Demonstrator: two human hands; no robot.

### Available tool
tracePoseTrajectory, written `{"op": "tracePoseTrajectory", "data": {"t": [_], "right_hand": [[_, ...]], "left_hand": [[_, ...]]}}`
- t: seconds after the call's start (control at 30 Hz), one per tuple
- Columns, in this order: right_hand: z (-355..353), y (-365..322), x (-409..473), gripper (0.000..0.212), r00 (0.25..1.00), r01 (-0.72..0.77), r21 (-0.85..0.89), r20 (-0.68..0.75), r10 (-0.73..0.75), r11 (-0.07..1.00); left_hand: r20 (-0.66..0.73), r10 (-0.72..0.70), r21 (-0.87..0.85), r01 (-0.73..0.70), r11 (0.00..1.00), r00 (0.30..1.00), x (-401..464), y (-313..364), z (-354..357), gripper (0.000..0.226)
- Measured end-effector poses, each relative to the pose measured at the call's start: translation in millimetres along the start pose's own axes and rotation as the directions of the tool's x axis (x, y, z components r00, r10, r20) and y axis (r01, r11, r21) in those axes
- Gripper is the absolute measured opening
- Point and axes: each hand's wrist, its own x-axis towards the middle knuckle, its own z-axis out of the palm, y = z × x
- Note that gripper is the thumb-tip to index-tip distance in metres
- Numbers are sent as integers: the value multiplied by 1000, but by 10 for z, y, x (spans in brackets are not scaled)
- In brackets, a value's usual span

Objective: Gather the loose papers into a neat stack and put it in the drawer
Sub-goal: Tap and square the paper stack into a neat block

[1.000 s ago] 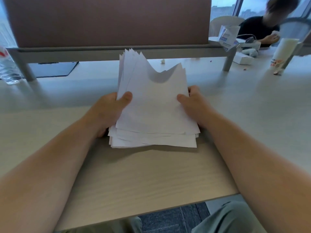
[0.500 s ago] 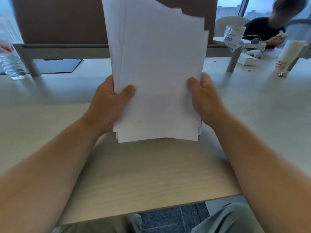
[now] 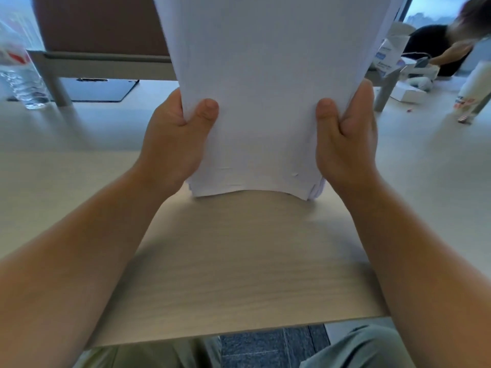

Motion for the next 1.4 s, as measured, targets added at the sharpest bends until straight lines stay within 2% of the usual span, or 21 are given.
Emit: {"op": "tracePoseTrajectory", "data": {"t": [0.1,0.2,0.3,0.37,0.47,0.6,0.67,0.77,0.9,0.97,1.1,1.3,1.4], "right_hand": [[-22,6,28,15,999,-45,30,-28,46,999],[-23,-9,27,19,999,-47,53,-18,48,997],[50,-40,-26,38,998,-32,67,59,29,997],[99,-14,-57,41,994,-40,71,106,32,997],[153,49,-88,28,989,-93,87,124,82,992],[189,83,-111,16,982,-171,80,100,163,982],[177,95,-118,13,982,-173,48,85,168,984],[141,112,-107,8,989,-144,-12,41,144,990],[121,56,-108,9,999,-17,-55,36,19,998],[118,40,-107,11,999,38,-42,28,-37,998],[126,70,-104,10,995,78,9,65,-78,997],[115,1,-65,53,995,102,94,11,-103,990],[161,-63,-94,72,995,91,82,41,-94,992]], "left_hand": [[-12,-126,-161,123,979,992,24,19,-25,22],[-36,-166,-238,153,959,985,28,80,0,17],[-77,-147,-156,134,979,986,13,80,39,17],[-73,-123,-85,117,989,990,2,63,43,16],[-94,-70,4,70,998,993,-6,41,35,13],[-141,-41,-38,36,999,989,-57,14,55,15],[-143,-11,1,12,1000,990,-77,-17,68,20],[-106,40,118,-27,993,994,-78,-57,63,27],[-100,118,153,-102,983,988,-52,-21,24,16],[-99,121,107,-110,988,988,-31,20,4,13],[-80,10,-53,-14,998,997,6,24,20,21],[-173,-27,-143,2,990,985,34,80,42,9],[-167,6,-88,-21,996,986,18,90,81,7]]}}
